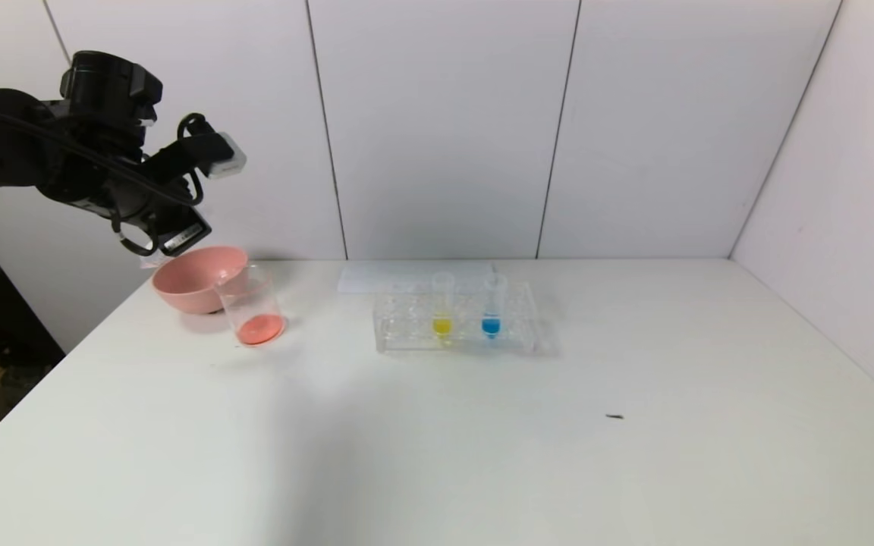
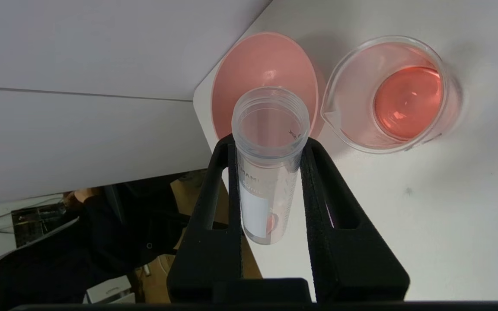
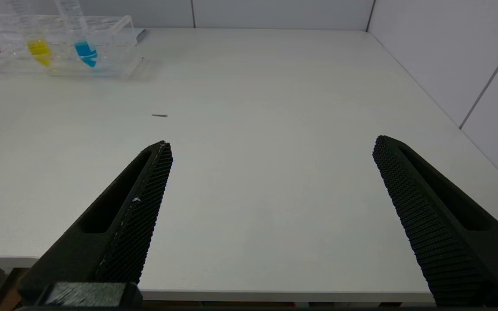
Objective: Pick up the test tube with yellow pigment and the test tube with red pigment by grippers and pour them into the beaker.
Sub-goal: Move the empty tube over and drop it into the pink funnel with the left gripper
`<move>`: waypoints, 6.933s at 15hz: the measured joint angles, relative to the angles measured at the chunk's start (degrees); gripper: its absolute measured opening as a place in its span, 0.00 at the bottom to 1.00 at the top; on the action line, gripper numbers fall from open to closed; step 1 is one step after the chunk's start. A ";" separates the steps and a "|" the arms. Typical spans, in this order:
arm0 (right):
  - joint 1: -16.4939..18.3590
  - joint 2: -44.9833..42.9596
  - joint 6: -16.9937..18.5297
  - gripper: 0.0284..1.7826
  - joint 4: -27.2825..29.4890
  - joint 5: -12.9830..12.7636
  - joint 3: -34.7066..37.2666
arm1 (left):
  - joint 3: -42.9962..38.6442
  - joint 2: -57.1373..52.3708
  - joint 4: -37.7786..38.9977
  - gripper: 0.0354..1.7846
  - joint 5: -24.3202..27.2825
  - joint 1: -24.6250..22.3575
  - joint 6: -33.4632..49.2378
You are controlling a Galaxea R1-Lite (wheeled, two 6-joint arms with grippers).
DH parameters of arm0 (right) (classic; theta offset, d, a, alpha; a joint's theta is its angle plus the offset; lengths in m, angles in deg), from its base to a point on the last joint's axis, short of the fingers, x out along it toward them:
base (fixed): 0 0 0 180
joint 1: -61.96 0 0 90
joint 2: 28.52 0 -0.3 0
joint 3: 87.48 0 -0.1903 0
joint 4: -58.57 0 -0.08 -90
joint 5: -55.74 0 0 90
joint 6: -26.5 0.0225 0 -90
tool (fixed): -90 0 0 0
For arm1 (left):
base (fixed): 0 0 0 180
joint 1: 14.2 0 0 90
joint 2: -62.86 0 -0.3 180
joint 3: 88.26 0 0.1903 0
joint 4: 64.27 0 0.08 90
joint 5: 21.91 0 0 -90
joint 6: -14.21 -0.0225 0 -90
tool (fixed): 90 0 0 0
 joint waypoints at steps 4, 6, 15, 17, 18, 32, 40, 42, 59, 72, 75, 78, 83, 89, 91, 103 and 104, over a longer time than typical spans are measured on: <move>0.00 0.00 0.00 0.95 0.00 0.00 0.00 | -2.00 -1.33 1.96 0.23 0.23 -1.01 4.66; 0.00 0.00 -0.02 0.95 0.00 0.00 0.00 | -3.16 -1.95 3.50 0.23 0.33 -1.13 9.35; 0.00 0.00 -0.02 0.95 0.00 0.00 0.00 | -8.42 -1.77 13.26 0.23 0.83 -1.10 23.13; 0.00 0.00 -0.02 0.95 0.00 0.00 0.00 | -8.62 -1.63 13.29 0.23 1.07 -1.02 26.73; 0.00 0.00 -0.02 0.95 0.00 0.00 0.00 | -8.64 -1.62 13.31 0.23 1.85 -1.01 28.12; 0.00 0.00 -0.02 0.95 0.00 0.00 0.00 | -12.92 -1.77 22.30 0.23 4.11 -1.16 36.61; 0.00 0.00 -0.02 0.95 0.00 0.00 0.00 | -13.01 -2.21 22.30 0.23 4.36 -3.39 36.94; 0.00 0.00 -0.02 0.95 0.00 0.00 0.00 | -13.12 -2.32 22.30 0.23 4.35 -3.88 37.07; 0.00 0.00 0.00 0.95 0.00 0.00 0.00 | -14.56 1.35 31.13 0.23 8.61 -10.65 42.84; 0.00 0.00 0.00 0.95 0.00 0.00 0.00 | -11.74 8.33 36.54 0.23 12.68 -12.01 44.57; 0.00 0.00 -0.02 0.95 0.00 0.00 0.00 | -10.85 10.09 36.57 0.23 12.67 -12.01 44.43; 0.00 0.00 0.02 0.95 0.00 0.00 0.00 | -9.92 11.69 37.67 0.23 12.67 -12.01 44.43; 0.00 0.00 -0.02 0.95 0.00 0.00 0.00 | -9.06 13.64 37.86 0.23 12.57 -12.08 44.35; 0.00 0.00 0.00 0.95 0.00 0.00 0.00 | -8.05 16.02 39.05 0.23 13.64 -12.89 44.30; 0.00 0.00 -0.02 0.95 0.00 0.00 0.00 | -8.01 16.59 39.07 0.23 13.89 -13.00 44.22; 0.00 0.00 -0.02 0.95 0.00 0.00 0.00 | -8.40 18.21 39.08 0.23 14.69 -13.02 44.19; 0.00 0.00 -0.02 0.95 0.00 0.00 0.00 | -8.40 18.31 39.11 0.23 14.71 -13.00 44.19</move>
